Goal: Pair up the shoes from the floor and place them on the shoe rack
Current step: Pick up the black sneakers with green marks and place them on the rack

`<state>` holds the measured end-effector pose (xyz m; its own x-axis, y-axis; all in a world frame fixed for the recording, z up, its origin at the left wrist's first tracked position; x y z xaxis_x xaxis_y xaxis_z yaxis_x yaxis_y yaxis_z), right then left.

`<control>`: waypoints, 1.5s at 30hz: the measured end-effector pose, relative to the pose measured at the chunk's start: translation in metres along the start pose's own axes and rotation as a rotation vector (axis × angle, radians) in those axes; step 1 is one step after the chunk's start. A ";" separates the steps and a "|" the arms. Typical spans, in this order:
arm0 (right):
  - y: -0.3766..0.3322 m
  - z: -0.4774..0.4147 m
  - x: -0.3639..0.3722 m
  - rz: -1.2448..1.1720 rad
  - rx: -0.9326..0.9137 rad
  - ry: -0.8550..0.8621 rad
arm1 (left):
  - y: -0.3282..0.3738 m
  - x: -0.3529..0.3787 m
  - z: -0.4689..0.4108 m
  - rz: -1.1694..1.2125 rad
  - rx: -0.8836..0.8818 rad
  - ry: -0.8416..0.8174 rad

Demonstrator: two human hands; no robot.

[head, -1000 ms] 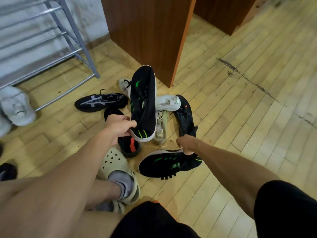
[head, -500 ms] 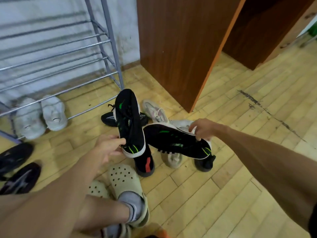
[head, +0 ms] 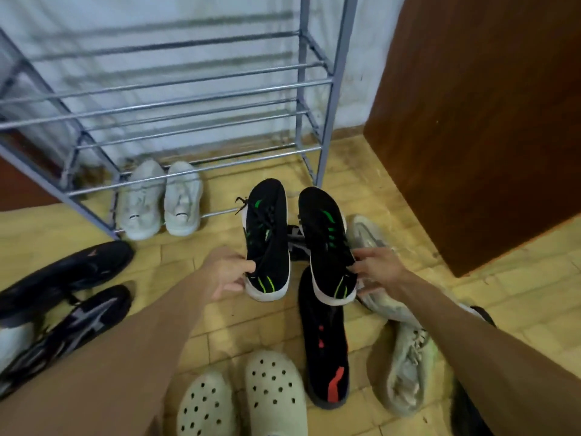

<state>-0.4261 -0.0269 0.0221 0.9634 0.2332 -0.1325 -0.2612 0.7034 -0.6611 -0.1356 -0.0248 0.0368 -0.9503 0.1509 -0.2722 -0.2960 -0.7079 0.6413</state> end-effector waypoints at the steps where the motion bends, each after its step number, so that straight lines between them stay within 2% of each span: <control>1: -0.012 -0.014 0.004 0.015 -0.011 -0.005 | 0.006 -0.005 -0.012 0.006 0.000 0.011; 12: -0.122 -0.178 0.016 0.090 -0.148 0.153 | 0.075 -0.041 -0.164 0.168 0.046 0.105; 16: -0.142 -0.216 0.018 0.072 -0.181 0.205 | 0.087 -0.044 -0.208 0.243 0.052 0.131; 24: -0.148 -0.253 0.020 0.085 -0.202 0.226 | 0.083 -0.034 -0.247 0.246 0.064 0.144; 29: -0.134 -0.241 0.014 0.186 -0.259 0.277 | 0.062 -0.031 -0.235 0.348 0.058 0.219; 31: -0.123 -0.228 0.009 0.318 -0.235 0.274 | 0.056 -0.030 -0.220 0.328 0.052 0.234; 35: -0.081 -0.190 0.017 0.940 -0.078 -0.007 | 0.053 -0.013 -0.179 0.190 0.061 0.165; 37: -0.047 -0.173 0.019 1.084 0.029 -0.135 | 0.050 0.002 -0.153 0.076 0.063 0.090; 39: -0.027 -0.158 0.021 1.110 0.059 -0.133 | 0.043 0.018 -0.127 -0.032 0.053 0.001; 41: -0.018 -0.149 0.022 1.094 0.008 -0.045 | 0.029 0.035 -0.106 -0.087 0.055 -0.063; 45: -0.010 -0.138 0.017 0.933 -0.034 0.043 | -0.003 0.056 -0.083 -0.142 0.044 -0.145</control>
<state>-0.3985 -0.1224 -0.0759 0.3663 0.6685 -0.6473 -0.9291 0.2241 -0.2943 -0.1804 -0.0715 -0.0395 -0.9018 0.3470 -0.2574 -0.4285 -0.6420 0.6358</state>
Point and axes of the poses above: each hand's wrist, its own z-axis away from the middle knuckle, its own x-axis out of the palm, y = z × x, the point moved 7 cm from there along -z, towards the middle knuckle, and after that the axes turned 5 degrees about -y, right-handed, at the moved point
